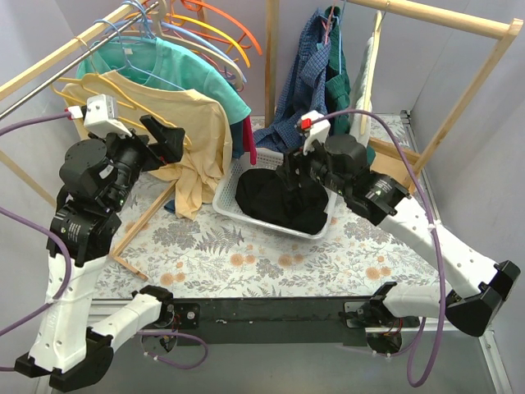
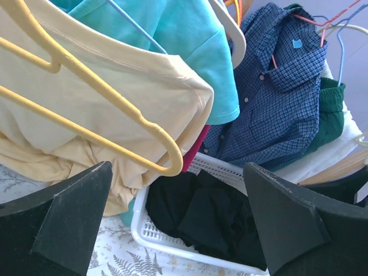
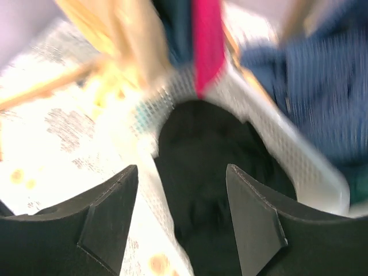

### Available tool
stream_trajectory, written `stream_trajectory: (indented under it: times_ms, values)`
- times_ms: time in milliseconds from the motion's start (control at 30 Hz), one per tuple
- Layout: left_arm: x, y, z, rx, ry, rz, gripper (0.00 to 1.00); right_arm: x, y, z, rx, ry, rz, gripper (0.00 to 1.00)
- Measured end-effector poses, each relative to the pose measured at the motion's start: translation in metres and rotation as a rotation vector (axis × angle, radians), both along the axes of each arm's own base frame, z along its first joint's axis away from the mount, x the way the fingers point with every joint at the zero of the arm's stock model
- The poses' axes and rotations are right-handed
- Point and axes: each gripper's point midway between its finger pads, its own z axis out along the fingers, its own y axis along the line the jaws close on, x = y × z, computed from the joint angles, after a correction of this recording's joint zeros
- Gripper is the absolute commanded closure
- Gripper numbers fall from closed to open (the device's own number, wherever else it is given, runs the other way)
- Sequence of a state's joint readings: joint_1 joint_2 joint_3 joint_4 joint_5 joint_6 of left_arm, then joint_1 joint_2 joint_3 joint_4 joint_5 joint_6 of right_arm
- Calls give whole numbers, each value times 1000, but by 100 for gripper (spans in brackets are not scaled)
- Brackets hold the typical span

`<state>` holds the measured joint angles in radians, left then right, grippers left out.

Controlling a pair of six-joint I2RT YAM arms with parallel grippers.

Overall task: Remove the t-shirt from the hanger
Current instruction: Pick up the hanger from the clothesline.

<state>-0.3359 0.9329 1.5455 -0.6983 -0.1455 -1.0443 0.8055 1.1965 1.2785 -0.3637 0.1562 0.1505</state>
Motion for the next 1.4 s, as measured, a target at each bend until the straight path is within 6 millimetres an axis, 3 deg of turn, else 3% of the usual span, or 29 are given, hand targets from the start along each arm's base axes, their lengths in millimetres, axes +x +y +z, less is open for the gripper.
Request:
stream_trajectory:
  times_ms: [133,267,367,567,767,1133,1300,1400]
  values:
    - [-7,1,-3,-12,-2,-6,2,11,39,54,57,-152,159,31]
    - [-16,3,-16,-13,25,-5,2,30,80,82,86,-274,273,33]
    - [-23,5,-29,-18,52,-5,2,44,107,82,96,-340,335,36]
    - [-40,10,-65,-16,135,1,2,68,140,75,129,-444,377,40]
    - [-52,20,-78,-8,169,35,2,79,173,73,165,-486,462,41]
    - [-66,26,-83,-13,179,40,2,87,192,131,232,-694,500,38]
    - [-65,25,-90,-5,195,39,2,100,211,135,225,-729,532,37]
    - [-63,24,-92,2,205,37,2,106,221,122,208,-714,552,36]
